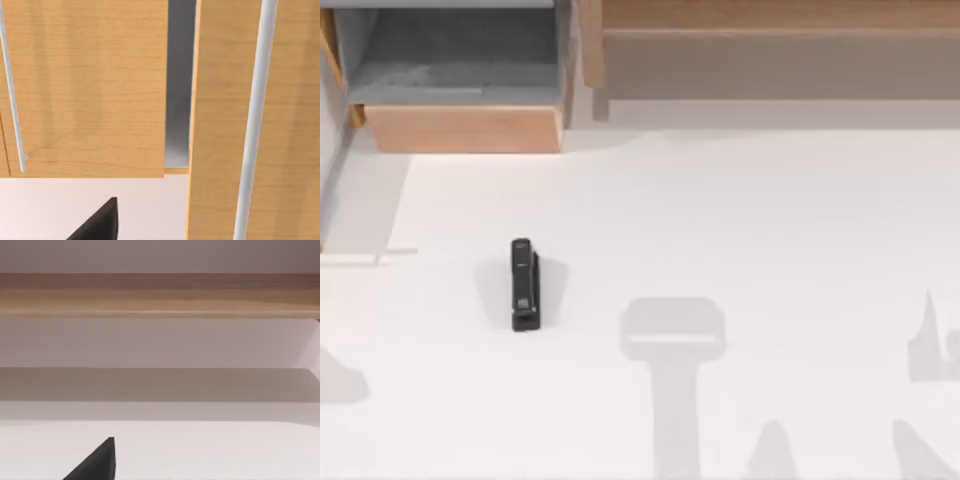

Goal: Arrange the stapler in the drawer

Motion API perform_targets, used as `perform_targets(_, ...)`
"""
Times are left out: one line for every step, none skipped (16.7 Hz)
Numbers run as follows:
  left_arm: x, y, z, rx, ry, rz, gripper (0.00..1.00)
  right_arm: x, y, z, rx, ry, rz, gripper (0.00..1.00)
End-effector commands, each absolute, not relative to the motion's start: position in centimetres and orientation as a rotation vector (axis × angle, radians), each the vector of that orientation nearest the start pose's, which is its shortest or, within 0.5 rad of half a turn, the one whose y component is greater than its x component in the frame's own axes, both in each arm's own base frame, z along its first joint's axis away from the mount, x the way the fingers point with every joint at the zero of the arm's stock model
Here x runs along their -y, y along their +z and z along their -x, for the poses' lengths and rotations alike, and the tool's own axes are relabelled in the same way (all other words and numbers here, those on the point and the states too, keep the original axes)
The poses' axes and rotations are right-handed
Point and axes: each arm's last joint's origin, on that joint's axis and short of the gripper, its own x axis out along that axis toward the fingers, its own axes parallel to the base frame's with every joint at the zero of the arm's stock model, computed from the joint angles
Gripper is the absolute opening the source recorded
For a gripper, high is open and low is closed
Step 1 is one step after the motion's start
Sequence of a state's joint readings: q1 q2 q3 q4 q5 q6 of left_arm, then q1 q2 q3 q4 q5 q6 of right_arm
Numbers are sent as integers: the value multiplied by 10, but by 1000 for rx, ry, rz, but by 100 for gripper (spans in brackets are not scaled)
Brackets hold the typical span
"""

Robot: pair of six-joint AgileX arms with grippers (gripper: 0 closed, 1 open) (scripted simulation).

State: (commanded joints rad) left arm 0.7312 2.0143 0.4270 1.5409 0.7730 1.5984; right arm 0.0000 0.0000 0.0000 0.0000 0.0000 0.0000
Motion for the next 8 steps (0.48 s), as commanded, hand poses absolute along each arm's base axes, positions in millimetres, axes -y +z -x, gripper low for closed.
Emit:
perform_targets(-175,87,-227,-3,-38,-1554,100,1,160,-106,0,0,0,100)
perform_targets(-175,87,-227,-3,-38,-1554,100,1,160,-106,0,0,0,100)
perform_targets(-171,87,-227,5,-53,-1542,100,1,160,-106,0,0,0,100)
perform_targets(-165,89,-228,21,-81,-1518,100,1,160,-106,0,0,0,100)
perform_targets(-155,91,-231,42,-122,-1482,100,1,160,-106,0,0,0,100)
perform_targets(-144,94,-234,66,-173,-1436,100,1,160,-106,0,0,0,100)
perform_targets(-131,96,-239,91,-232,-1381,100,1,160,-106,0,0,0,100)
perform_targets(-118,100,-246,112,-296,-1317,100,1,160,-106,0,0,0,100)
